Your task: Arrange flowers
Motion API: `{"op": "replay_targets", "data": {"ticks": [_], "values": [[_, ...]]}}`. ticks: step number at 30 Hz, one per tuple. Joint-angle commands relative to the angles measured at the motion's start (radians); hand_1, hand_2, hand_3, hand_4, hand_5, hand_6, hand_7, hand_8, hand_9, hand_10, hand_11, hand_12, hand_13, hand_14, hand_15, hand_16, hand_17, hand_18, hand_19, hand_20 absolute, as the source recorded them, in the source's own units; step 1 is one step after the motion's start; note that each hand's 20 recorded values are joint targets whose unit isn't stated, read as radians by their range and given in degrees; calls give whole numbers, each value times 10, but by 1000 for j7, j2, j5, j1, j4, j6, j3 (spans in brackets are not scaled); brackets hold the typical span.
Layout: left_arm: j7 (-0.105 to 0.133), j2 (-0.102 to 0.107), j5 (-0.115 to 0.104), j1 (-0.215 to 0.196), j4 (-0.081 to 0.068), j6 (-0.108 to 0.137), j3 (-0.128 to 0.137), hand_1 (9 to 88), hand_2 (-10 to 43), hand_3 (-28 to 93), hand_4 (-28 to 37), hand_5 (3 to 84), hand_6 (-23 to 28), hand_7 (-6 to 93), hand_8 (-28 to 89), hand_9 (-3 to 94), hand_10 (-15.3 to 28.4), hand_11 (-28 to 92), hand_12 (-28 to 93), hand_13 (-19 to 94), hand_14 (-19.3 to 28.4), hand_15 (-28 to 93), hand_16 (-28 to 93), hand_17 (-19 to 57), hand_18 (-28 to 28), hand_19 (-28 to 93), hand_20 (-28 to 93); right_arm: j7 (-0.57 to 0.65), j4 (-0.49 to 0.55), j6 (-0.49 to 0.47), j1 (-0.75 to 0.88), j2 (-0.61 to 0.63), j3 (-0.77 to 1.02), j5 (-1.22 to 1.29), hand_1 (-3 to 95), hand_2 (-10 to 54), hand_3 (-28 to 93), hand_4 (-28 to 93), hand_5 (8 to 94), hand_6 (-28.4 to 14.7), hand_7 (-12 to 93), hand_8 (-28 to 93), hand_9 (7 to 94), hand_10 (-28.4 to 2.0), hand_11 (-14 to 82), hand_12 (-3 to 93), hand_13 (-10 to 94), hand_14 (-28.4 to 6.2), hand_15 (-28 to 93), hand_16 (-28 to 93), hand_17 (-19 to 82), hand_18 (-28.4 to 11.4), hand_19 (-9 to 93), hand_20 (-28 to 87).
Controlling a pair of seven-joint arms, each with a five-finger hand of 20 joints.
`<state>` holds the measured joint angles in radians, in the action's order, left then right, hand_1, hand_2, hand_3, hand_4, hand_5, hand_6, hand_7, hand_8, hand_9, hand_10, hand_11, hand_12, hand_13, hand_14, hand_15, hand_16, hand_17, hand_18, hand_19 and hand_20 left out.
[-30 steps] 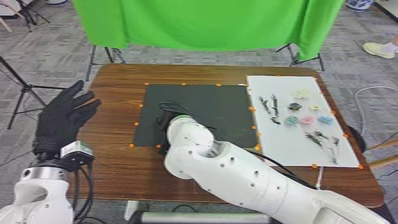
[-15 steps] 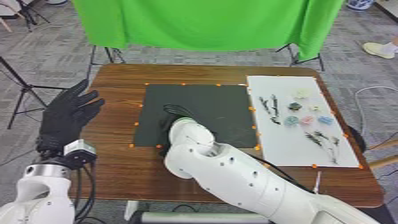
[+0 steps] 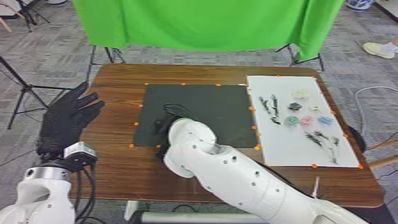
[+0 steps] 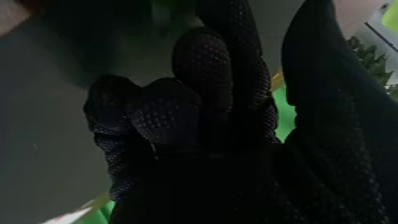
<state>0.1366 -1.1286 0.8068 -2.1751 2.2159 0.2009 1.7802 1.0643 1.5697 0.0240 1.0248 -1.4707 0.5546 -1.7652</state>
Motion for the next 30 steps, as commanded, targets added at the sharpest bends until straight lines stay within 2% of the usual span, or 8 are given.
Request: {"op": "replay_targets", "data": {"ticks": [1, 6, 18, 22, 24, 25, 26, 30], "values": [[-27, -12, 9, -31, 20, 14, 4, 238, 45, 814, -213, 369, 93, 137, -99, 343, 193, 248, 97, 248, 260, 465, -80, -109, 231, 540, -5, -30, 29, -48, 61, -54, 45, -5, 323, -73, 834, -278, 786, -55, 328, -120, 756, -171, 603, 230, 779, -109, 828, 172, 448, -270, 932, 579], [-51, -22, 14, -45, 27, 17, 16, 238, 45, 814, -213, 369, 93, 138, -99, 343, 193, 247, 96, 248, 260, 467, -81, -109, 231, 540, -5, -43, 46, -51, 82, -71, 67, 18, 320, -71, 833, -277, 782, -56, 321, -121, 755, -172, 596, 227, 778, -112, 824, 172, 445, -273, 932, 575], [-61, -28, 16, -56, 27, 13, 20, 238, 46, 815, -213, 369, 93, 137, -99, 344, 193, 249, 96, 248, 260, 467, -82, -110, 231, 540, -6, -81, 81, 13, 70, -42, 49, 90, 315, -68, 831, -277, 762, -60, 296, -131, 741, -176, 531, 194, 760, -117, 807, 170, 421, -277, 932, 554], [-35, -28, 10, -60, 22, 3, 36, 238, 46, 815, -213, 369, 93, 137, -98, 343, 193, 248, 96, 247, 260, 467, -81, -110, 231, 540, -6, -126, 139, 73, 17, 11, -3, 63, 307, -63, 836, -275, 750, -60, 288, -135, 744, -176, 495, 181, 752, -119, 801, 168, 414, -278, 932, 549], [10, -27, -5, -90, 33, 22, 42, 238, 46, 815, -213, 369, 93, 137, -98, 343, 193, 248, 96, 248, 260, 467, -82, -110, 231, 540, -6, -155, 167, 54, 10, 22, -5, 33, 303, -58, 838, -273, 747, -61, 287, -136, 744, -176, 491, 181, 750, -120, 801, 166, 413, -277, 932, 550], [50, -24, -15, -101, 31, 24, 40, 238, 46, 816, -213, 369, 93, 138, -98, 344, 193, 248, 96, 247, 261, 467, -82, -110, 231, 540, -6, -184, 183, -42, 78, -19, 72, -63, 301, -56, 839, -272, 746, -61, 286, -137, 744, -176, 489, 181, 750, -120, 801, 166, 413, -277, 932, 549], [14, -32, -3, -90, 29, 8, 48, 238, 46, 815, -213, 369, 93, 138, -98, 344, 193, 248, 96, 247, 260, 467, -82, -110, 231, 541, -6, -163, 202, -3, 52, 16, 43, -32, 299, -54, 840, -271, 743, -61, 285, -138, 742, -175, 486, 180, 750, -119, 801, 165, 413, -277, 932, 549], [41, -40, -11, -128, 48, 25, 73, 238, 46, 815, -213, 369, 93, 137, -99, 343, 194, 248, 97, 248, 260, 467, -82, -110, 231, 540, -6, -189, 231, -39, 39, 58, 28, -82, 265, -25, 836, -260, 725, -69, 267, -138, 744, -180, 440, 168, 743, -122, 802, 161, 413, -278, 932, 551]]}}
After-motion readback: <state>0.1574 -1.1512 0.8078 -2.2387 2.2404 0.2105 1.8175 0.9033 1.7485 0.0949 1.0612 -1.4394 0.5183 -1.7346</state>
